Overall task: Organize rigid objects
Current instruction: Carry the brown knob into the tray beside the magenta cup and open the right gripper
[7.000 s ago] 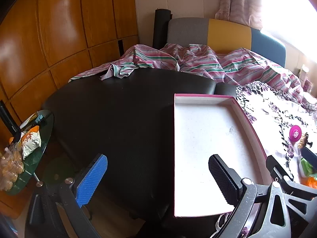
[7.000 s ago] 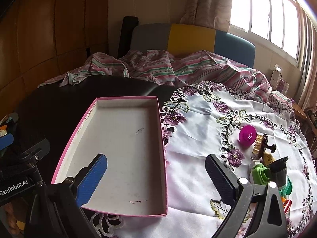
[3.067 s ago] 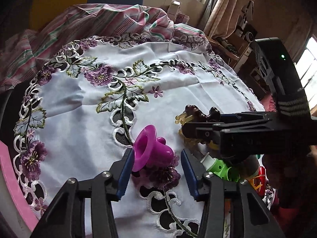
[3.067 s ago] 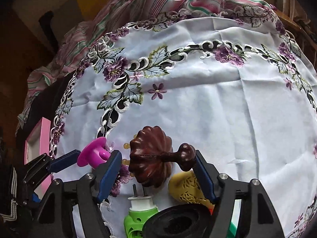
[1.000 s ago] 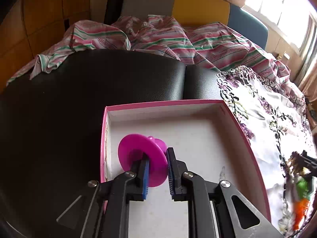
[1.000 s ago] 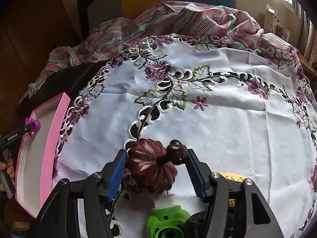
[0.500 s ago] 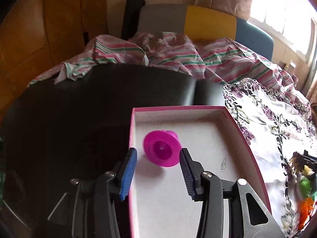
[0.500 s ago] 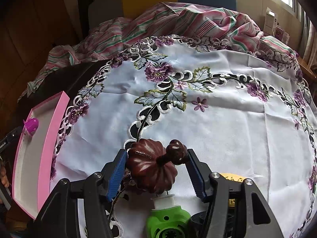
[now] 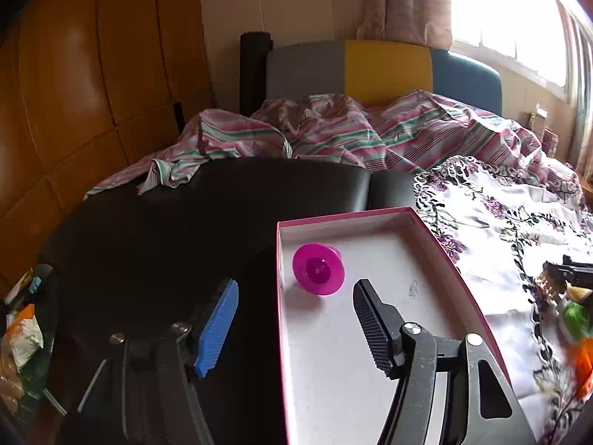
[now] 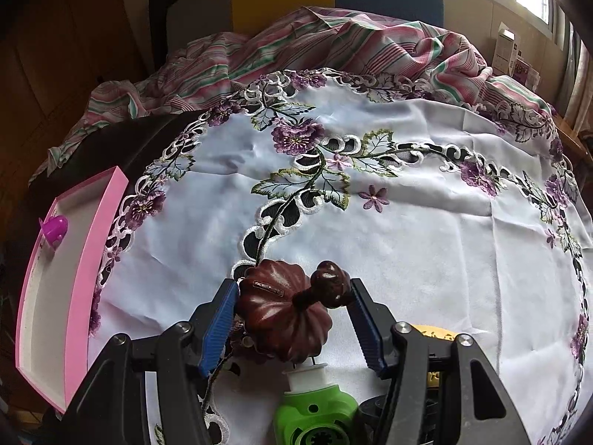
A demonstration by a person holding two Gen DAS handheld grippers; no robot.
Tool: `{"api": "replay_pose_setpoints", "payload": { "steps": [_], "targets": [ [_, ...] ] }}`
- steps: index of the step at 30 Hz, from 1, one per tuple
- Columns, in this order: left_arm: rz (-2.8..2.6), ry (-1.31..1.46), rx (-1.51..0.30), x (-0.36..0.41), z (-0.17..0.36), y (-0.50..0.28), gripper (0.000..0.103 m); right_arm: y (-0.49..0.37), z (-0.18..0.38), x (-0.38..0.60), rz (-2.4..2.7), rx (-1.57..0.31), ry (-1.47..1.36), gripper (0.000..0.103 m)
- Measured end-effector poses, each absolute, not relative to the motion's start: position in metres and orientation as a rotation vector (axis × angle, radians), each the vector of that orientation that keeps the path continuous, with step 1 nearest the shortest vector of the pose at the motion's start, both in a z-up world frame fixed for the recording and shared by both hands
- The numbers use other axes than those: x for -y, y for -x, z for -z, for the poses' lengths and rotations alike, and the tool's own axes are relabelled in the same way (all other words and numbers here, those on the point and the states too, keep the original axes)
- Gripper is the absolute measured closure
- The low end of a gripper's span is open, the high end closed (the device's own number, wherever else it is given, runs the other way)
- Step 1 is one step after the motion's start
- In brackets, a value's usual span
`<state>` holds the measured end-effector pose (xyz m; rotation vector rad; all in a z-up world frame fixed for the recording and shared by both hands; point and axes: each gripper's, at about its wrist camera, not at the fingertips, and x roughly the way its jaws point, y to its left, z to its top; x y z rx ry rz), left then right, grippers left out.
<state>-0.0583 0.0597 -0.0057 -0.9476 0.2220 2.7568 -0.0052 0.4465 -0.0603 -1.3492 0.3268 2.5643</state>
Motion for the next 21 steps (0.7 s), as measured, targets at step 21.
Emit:
{"api": "replay_pose_setpoints", "payload": {
  "steps": [21],
  "targets": [
    [-2.934, 0.997, 0.023, 0.018, -0.016, 0.034, 0.028, 0.006, 0.059, -0.439, -2.554, -0.269, 1.338, 0.043]
  ]
}}
